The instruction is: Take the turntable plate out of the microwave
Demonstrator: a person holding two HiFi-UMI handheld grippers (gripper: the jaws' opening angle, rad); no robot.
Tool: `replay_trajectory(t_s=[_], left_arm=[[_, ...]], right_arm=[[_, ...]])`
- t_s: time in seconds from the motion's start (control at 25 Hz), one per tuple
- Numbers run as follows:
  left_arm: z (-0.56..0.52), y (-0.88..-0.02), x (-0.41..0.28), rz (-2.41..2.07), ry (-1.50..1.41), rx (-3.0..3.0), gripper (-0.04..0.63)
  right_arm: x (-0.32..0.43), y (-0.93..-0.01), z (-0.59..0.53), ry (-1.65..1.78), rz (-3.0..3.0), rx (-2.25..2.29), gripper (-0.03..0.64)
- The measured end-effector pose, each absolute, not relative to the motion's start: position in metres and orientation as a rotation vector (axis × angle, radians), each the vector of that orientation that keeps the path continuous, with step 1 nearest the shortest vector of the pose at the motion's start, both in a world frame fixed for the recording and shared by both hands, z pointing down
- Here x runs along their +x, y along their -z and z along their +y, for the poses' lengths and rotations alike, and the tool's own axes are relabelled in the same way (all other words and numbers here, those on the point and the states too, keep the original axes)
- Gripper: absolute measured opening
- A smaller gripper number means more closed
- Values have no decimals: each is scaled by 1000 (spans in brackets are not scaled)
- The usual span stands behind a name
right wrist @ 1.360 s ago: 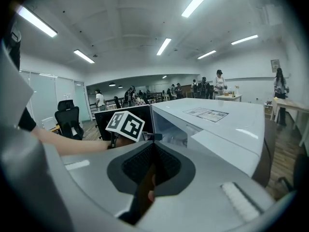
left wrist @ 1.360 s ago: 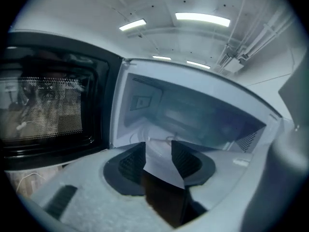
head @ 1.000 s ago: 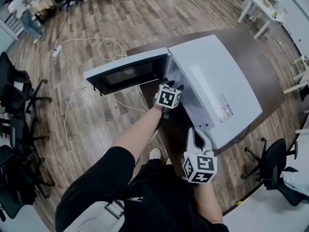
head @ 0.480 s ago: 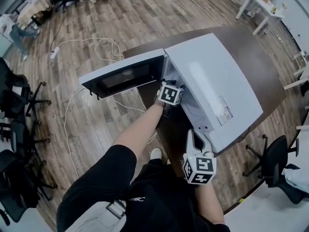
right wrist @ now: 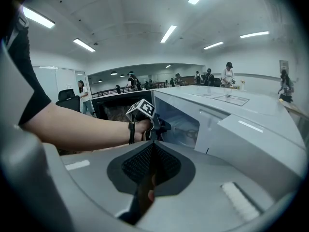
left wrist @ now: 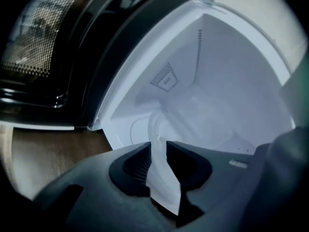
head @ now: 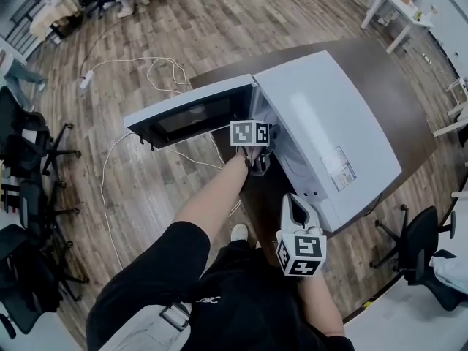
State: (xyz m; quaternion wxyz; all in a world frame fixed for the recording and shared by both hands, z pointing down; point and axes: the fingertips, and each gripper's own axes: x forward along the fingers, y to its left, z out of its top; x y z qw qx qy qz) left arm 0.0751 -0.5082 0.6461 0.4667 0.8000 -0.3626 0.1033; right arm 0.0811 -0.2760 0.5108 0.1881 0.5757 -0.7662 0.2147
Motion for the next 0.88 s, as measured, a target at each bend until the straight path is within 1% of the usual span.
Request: replay_trajectory(t_s=[0.2,0.32,0.72,0.76,0.84,0.88], left_arm=[[-503,-645,78,-749,-67,1836,106],[-496,-645,80,-679,4,1773,92],[-486,-648,79,-574,77,1651,89],[-482,-649,81,-552,62,1647,79],[-473,-654,83,-532,23,1652,34],[-470,-655,84,-525,20,1650,29]], right_arm=[[77,-515,-275,-609,-2158,1603,6],[74,-517,-273,-611,-2160,1592,6],[71,-520,-268,-614,-2152,1577,6],[71,-521,-268,-615,-2151,1576,6],[70,-523,-267,-617,-2149,1574,6],[69,-523,-268,-617,-2148,1573,6]])
